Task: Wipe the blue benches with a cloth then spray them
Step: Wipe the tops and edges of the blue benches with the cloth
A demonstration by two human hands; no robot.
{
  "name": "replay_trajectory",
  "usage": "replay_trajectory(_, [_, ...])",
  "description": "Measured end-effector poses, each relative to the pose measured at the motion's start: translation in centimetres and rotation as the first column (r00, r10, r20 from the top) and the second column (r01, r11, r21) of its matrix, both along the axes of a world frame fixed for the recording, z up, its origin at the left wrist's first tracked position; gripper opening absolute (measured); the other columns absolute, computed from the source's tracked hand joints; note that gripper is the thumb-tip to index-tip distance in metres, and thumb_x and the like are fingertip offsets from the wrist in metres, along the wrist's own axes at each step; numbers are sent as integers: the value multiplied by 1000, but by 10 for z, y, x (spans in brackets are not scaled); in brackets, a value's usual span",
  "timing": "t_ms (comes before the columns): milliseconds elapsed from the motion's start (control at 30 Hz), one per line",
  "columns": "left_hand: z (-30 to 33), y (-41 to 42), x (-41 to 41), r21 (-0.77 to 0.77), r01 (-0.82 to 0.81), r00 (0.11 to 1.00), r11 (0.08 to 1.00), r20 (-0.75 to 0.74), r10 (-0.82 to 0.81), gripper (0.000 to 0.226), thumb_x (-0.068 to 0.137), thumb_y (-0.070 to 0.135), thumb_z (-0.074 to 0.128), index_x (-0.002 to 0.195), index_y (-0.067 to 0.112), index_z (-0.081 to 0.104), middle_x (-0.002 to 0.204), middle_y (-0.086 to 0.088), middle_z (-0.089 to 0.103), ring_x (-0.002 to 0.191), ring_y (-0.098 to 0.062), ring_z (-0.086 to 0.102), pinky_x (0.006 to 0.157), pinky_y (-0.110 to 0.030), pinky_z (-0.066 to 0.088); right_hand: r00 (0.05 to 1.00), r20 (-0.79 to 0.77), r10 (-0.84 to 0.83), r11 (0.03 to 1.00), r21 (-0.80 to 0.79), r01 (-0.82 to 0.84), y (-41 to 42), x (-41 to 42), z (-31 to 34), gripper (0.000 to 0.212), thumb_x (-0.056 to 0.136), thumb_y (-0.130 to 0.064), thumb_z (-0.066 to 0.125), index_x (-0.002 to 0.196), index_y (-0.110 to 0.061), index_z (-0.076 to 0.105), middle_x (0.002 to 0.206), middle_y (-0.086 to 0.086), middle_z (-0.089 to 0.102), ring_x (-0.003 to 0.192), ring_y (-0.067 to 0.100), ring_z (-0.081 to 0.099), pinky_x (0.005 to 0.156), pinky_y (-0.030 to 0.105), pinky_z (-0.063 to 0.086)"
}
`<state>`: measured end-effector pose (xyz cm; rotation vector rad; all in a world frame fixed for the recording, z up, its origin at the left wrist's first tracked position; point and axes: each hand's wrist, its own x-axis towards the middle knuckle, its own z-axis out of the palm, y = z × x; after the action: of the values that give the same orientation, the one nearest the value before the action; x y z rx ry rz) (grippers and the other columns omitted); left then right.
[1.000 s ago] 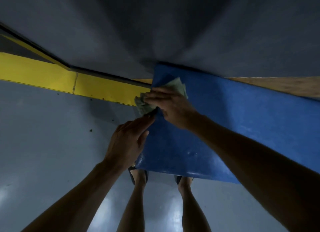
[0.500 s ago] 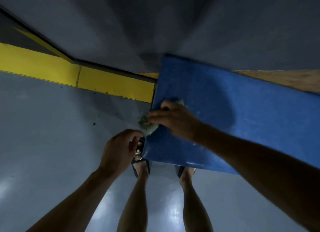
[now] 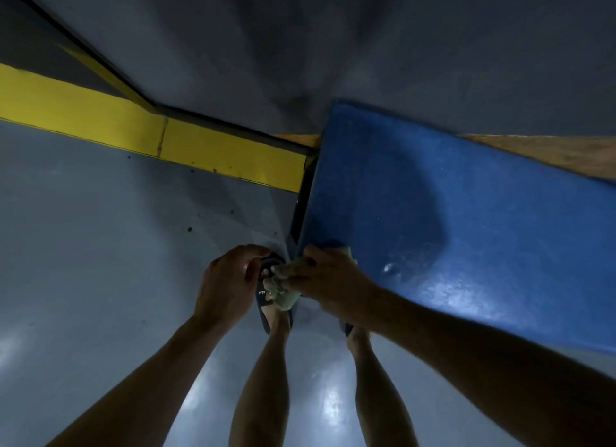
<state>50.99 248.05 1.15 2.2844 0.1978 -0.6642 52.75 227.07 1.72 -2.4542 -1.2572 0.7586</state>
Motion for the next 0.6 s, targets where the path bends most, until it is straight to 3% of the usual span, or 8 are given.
replay_trajectory(67, [-1, 1, 0, -18, 1, 1000, 1000, -8, -1, 25, 99, 13, 54, 116, 23, 69, 114, 7, 72, 98, -6, 65, 82, -17, 47, 987, 49, -154, 987, 58, 151, -7, 38, -1, 27, 80, -28, 75, 105, -36, 72, 100, -14, 66, 90, 9, 52, 67, 33, 51])
replay_trajectory(133, [-1, 2, 2, -27, -10, 1000, 1000, -14, 9, 26, 99, 13, 54, 117, 24, 68, 115, 10, 71, 99, -4, 64, 83, -16, 46, 872, 105, -478, 877, 110, 467, -16, 83, -4, 23, 87, -26, 62, 99, -43, 72, 89, -11, 60, 79, 10, 53, 63, 31, 46])
replay_trajectory(200, [-2, 1, 4, -33, -12, 1000, 999, -6, 12, 27, 99, 13, 54, 120, 23, 67, 118, 9, 70, 101, -2, 62, 83, -10, 43, 770, 258, -584, 809, 115, 576, -20, 112, -8, 40, 85, -9, 61, 111, -37, 71, 104, -3, 67, 87, 23, 55, 62, 32, 52])
replay_trajectory(267, [-1, -1, 7, -26, -16, 1000, 1000, 5, 16, 28, 99, 11, 54, 121, 22, 67, 120, 7, 70, 102, -4, 63, 82, -6, 39, 711, 268, -650, 752, 92, 653, -9, 90, -9, 39, 89, -9, 61, 118, -34, 69, 115, -1, 63, 91, 19, 52, 65, 26, 50])
replay_trajectory(333, [1, -2, 8, -10, -74, 997, 997, -15, 74, 29, 100, 11, 52, 120, 22, 68, 119, 7, 70, 99, -2, 62, 80, -3, 37, 796, 183, -576, 815, 63, 576, 9, 36, -4, 32, 96, -27, 46, 116, -40, 67, 113, -4, 53, 93, 9, 45, 72, 12, 44])
replay_trajectory(433, [5, -4, 5, 8, -74, 997, 997, -25, 74, 28, 100, 12, 51, 121, 22, 68, 120, 6, 70, 98, -3, 62, 80, -5, 39, 969, 24, -244, 969, -33, 245, 18, -31, 9, 44, 87, -17, 54, 128, -31, 60, 136, -4, 53, 113, 22, 42, 91, 40, 50])
replay_trajectory(467, [6, -4, 2, 12, -57, 998, 998, -13, 57, 29, 100, 11, 51, 121, 22, 67, 120, 6, 70, 99, -3, 62, 82, -8, 41, 975, 1, -222, 974, -56, 222, 15, -36, 11, 50, 81, -14, 59, 129, -28, 61, 139, -6, 53, 114, 25, 41, 89, 44, 51])
replay_trajectory(600, [9, -6, -11, 64, -35, 999, 997, 24, 33, 30, 98, 7, 53, 118, 22, 69, 118, 6, 71, 102, -13, 67, 89, -23, 49, 987, 143, 69, 992, -113, -53, 1, -36, 3, 53, 60, -25, 75, 112, -35, 69, 129, -14, 61, 106, 19, 43, 72, 33, 54])
